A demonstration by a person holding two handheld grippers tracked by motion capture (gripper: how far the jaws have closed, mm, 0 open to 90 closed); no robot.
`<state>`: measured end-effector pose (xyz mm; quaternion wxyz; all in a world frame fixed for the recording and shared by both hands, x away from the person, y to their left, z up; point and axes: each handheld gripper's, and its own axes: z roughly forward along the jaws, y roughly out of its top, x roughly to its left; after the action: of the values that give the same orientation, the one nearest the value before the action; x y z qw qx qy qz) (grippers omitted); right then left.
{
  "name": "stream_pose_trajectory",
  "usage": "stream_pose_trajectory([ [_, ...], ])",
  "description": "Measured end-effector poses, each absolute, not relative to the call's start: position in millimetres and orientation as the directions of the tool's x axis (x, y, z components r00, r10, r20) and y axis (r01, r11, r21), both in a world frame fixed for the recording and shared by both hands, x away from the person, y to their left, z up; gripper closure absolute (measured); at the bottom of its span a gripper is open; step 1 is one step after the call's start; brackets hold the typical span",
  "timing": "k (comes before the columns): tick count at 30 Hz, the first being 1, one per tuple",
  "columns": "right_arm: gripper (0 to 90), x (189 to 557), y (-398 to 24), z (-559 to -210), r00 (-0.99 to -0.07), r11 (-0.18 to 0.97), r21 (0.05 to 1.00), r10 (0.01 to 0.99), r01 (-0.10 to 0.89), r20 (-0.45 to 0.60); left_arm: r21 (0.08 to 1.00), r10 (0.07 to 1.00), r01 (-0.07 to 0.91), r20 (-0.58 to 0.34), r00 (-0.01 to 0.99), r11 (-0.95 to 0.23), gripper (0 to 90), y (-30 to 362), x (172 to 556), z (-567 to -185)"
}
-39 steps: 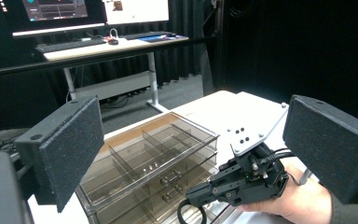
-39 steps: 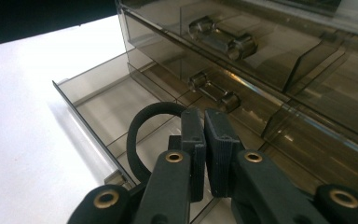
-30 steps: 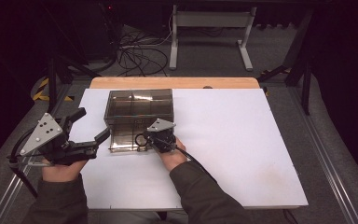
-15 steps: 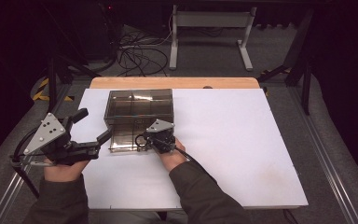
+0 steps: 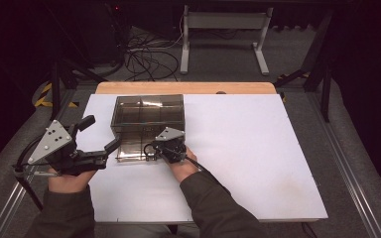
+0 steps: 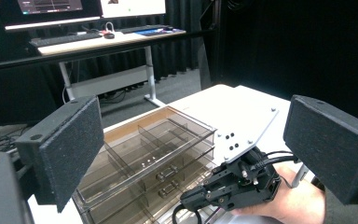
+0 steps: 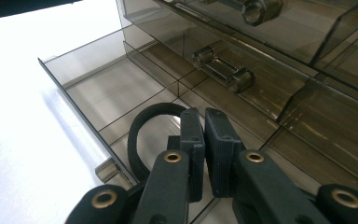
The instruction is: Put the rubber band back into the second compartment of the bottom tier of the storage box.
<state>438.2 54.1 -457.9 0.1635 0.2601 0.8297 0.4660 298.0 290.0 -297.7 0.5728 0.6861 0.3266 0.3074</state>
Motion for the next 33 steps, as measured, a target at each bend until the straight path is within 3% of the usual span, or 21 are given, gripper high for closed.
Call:
stream_pose_trajectory([
  [33,77.1,435.8,52.0,-456.3,-0.812,0.418,0.869,0.583,0.265,-0.033,0.985,0.804,0.113,0.041,0.593,-0.134,5.8,291.4,301.8,-300.9],
])
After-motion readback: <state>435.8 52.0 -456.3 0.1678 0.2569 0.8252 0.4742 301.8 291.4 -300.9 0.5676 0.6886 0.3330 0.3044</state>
